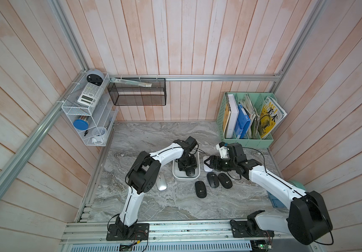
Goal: Put the mouse in the storage box
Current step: Place the mouse in the storage box.
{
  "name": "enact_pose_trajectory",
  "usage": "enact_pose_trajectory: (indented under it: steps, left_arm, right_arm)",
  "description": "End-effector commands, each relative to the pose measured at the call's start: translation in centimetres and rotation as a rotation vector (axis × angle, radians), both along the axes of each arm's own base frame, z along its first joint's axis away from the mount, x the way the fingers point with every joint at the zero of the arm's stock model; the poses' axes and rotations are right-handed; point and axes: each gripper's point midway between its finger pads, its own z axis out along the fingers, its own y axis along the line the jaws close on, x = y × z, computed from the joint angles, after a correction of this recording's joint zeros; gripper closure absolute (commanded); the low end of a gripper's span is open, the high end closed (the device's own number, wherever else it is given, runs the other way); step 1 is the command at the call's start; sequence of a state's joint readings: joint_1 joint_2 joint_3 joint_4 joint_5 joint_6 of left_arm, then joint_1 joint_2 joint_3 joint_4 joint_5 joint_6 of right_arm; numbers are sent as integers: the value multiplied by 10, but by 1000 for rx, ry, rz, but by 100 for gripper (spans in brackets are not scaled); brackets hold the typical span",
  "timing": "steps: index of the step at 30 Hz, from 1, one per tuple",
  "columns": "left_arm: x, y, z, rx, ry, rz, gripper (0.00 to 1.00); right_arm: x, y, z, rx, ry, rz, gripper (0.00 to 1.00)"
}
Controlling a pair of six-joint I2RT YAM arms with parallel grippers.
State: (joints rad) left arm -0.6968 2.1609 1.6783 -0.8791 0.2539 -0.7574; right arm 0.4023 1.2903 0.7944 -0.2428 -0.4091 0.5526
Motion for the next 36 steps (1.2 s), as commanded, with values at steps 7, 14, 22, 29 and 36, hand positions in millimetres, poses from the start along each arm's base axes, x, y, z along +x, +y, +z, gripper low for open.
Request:
enact_pose_trajectory:
  steps: [7,14,22,29,36]
  left_arm:
    - [9,-13,-5,-22,-2,14,43]
    - [4,-16,-6,-28,9,13,31]
    - [4,-18,12,-48,-13,12,24]
    - [9,-14,67,-83,-111,9,22]
    - [3,28,103,-14,-194,51,21]
  right_arm:
    - [-4,-3,-1,-22,2,10,21]
    - [-3,-1,-4,-11,11,10,21]
    - [-4,-1,-3,-7,11,9,21]
    - [-3,1,-1,-1,12,10,21]
    - [-10,25,4,-6,0,77,21]
